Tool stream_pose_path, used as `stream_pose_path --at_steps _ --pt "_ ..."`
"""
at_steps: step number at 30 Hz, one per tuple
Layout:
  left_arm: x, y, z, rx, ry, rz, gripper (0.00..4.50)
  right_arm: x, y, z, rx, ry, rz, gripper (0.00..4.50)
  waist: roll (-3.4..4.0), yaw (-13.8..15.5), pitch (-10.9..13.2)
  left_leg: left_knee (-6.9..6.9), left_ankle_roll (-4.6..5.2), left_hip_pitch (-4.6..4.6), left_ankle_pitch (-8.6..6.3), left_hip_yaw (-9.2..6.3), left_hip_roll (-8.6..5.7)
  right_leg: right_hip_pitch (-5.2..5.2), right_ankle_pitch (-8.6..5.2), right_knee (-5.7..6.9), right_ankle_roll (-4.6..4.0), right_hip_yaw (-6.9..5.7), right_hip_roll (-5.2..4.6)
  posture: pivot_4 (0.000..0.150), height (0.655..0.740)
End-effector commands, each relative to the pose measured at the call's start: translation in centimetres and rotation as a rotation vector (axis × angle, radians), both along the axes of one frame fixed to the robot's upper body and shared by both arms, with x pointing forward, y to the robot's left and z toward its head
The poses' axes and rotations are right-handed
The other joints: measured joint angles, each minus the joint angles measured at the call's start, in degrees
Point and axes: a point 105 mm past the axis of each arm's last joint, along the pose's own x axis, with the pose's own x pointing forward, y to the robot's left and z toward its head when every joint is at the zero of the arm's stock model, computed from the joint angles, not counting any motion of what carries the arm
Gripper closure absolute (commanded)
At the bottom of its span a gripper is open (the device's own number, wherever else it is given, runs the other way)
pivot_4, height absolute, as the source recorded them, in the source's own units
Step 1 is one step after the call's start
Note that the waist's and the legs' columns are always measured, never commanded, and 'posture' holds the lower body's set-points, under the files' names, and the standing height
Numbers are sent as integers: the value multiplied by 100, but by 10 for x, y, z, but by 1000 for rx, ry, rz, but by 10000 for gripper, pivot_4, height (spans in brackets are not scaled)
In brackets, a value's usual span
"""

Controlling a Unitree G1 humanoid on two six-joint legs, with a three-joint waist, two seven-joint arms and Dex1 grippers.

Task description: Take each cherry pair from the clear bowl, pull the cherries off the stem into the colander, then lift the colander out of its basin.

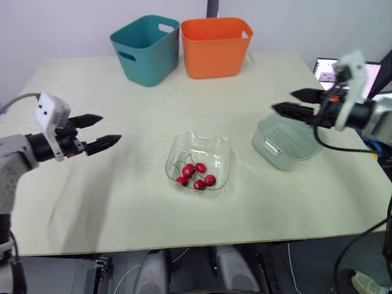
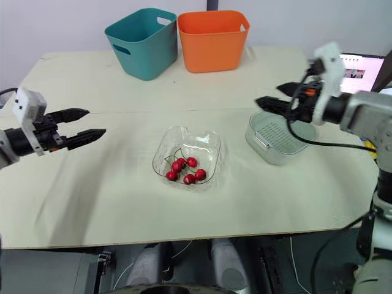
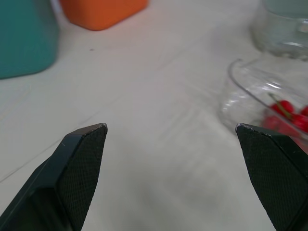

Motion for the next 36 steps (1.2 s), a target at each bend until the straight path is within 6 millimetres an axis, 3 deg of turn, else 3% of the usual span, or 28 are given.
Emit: stream_pose_path --at_steps 1,6,12,15,19,36 --pt "-24 -23 8 43 61 -177 0 -18 43 -11 -88 99 201 170 0 6 0 -6 0 -1 0 3 -1 -3 2 -4 -3 0 -3 1500 7400" --pt "-39 -43 -2 53 121 -268 0 -24 82 -41 -181 218 308 170 -1 24 -1 -26 1 -35 1 7 -3 -43 3 -2 -10 0 -3 1500 7400" --pt "-43 -56 -10 15 115 -266 0 -22 104 -71 -274 257 329 170 -1 26 -1 22 3 -110 3 -4 -3 -106 6 36 -5 -8 2 1500 7400" --pt "-44 -58 -12 5 111 -262 0 -20 109 -76 -294 251 327 170 -1 20 -1 51 2 -108 3 -4 -3 -98 9 50 -4 -8 2 1500 7400" --pt "-44 -60 -14 -9 103 -264 0 -12 119 -83 -371 198 303 9564 -2 15 -2 66 2 -87 3 -6 -4 -89 7 78 -4 -6 4 1500 7400" --pt "-40 -67 -20 -24 95 -286 0 2 136 -101 -550 116 308 9564 -2 13 -2 60 2 -88 3 -9 -3 -95 7 86 -8 -6 11 1500 7400"
